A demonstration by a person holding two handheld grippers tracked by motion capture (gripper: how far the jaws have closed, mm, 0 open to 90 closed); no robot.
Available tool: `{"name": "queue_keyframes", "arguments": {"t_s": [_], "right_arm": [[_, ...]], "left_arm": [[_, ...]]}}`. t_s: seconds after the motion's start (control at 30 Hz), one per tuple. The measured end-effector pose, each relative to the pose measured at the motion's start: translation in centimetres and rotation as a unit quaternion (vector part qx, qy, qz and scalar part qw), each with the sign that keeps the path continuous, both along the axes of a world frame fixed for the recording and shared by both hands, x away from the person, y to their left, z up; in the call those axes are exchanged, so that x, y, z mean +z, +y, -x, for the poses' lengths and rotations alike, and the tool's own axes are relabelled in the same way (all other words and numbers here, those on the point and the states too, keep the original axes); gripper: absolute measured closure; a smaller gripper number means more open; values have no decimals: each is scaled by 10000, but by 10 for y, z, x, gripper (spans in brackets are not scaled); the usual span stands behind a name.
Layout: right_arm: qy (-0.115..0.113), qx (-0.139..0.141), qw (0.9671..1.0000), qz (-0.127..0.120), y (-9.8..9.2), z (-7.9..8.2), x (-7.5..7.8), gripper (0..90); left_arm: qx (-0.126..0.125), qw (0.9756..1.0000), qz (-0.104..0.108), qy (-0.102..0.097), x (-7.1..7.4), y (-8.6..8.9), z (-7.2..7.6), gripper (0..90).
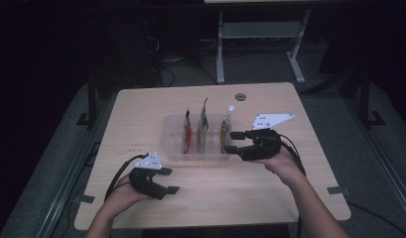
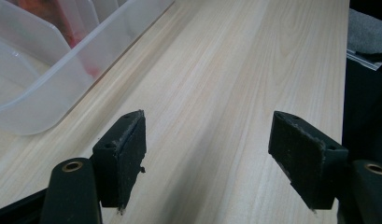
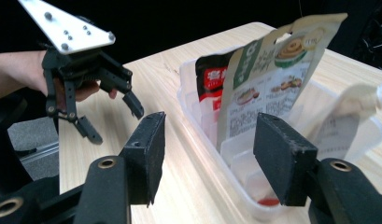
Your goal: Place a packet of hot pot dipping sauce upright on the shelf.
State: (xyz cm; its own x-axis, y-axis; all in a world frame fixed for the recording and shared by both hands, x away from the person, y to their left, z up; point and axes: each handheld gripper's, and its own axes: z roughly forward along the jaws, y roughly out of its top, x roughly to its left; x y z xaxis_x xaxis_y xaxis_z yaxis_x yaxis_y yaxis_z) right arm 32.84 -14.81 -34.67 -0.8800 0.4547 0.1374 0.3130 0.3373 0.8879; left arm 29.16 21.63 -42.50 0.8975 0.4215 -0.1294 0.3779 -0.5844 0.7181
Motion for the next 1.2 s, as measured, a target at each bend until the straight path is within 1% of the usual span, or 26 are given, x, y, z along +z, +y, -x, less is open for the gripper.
{"name": "queue_keyframes", "arguments": {"t_s": [0.03, 0.07, 0.1, 0.17, 0.2, 0.3, 0.33, 0.37, 0.4, 0.47, 0.5, 0.57, 0.63, 0.7, 0.73, 0.77, 0.9, 0.93, 0.97, 1.0, 1.03, 1.07, 1.13, 1.17, 1.2], "right_arm": [[-5, -21, 10000, -9, -2, 3, -1, 427], [-9, -55, 10000, -44, -8, 8, -5, 425], [33, -75, 10000, -40, -11, 10, -7, 423], [45, -90, 9999, -13, -14, 12, -9, 418], [33, -166, 9998, 70, -21, 16, -11, 416], [73, -232, 9997, 34, -28, 20, -13, 413], [78, -292, 9995, 79, -35, 24, -15, 409], [78, -292, 9995, 79, -35, 24, -15, 409], [79, -331, 9994, 85, -41, 27, -19, 405], [62, -345, 9993, 87, -44, 29, -20, 402], [127, -425, 9989, 125, -50, 33, -24, 395], [142, -462, 9987, 134, -53, 34, -25, 392], [174, -587, 9980, 145, -62, 38, -30, 379], [142, -674, 9975, 165, -69, 40, -34, 364], [161, -729, 9971, 171, -71, 41, -36, 356], [124, -761, 9968, 211, -75, 42, -38, 351], [189, -963, 9945, 361, -88, 46, -49, 337], [189, -963, 9945, 361, -88, 46, -49, 337], [224, -1078, 9931, 401, -94, 48, -54, 327], [224, -1078, 9931, 401, -94, 48, -54, 327], [254, -1177, 9917, 454, -101, 50, -60, 317], [254, -1177, 9917, 454, -101, 50, -60, 317], [283, -1284, 9900, 507, -108, 52, -66, 303], [317, -1381, 9882, 589, -114, 54, -71, 286], [314, -1409, 9875, 637, -118, 54, -74, 276]], "left_arm": [[10, 10000, 5, -1, 0, 0, 0, 272], [-4, 10000, -34, -20, 0, 0, 0, 272], [-5, 10000, -40, 0, 0, 0, 0, 271], [-13, 10000, -54, -5, -1, 0, 0, 271], [-17, 10000, -79, -13, -1, 0, 0, 269], [-35, 9999, -105, -22, 0, 0, 0, 265], [-34, 9999, -111, -24, 0, 0, 0, 265], [-33, 9999, -120, -24, 0, 0, 0, 265], [-36, 9999, -129, -32, 0, 0, 0, 264], [-46, 9999, -155, -15, 0, 1, 1, 264], [-38, 9998, -173, -16, 0, 2, 1, 263], [-28, 9998, -171, -29, -1, 2, 1, 263], [6, 9998, -214, -17, 0, 5, 2, 261], [27, 9997, -236, -57, 0, 7, 3, 258], [30, 9996, -260, -58, 0, 8, 4, 256], [45, 9996, -263, -58, 0, 10, 4, 255], [115, 9995, -298, -73, -2, 16, 6, 252], [140, 9994, -311, -70, -2, 19, 6, 252], [199, 9993, -304, -83, -3, 23, 8, 249], [199, 9993, -304, -83, -3, 23, 8, 248], [262, 9991, -315, -95, -4, 27, 11, 246], [262, 9991, -315, -95, -4, 27, 11, 242], [307, 9989, -345, -124, -5, 32, 13, 239], [377, 9986, -343, -158, -6, 37, 16, 229], [386, 9983, -386, -180, -6, 39, 16, 221]]}}
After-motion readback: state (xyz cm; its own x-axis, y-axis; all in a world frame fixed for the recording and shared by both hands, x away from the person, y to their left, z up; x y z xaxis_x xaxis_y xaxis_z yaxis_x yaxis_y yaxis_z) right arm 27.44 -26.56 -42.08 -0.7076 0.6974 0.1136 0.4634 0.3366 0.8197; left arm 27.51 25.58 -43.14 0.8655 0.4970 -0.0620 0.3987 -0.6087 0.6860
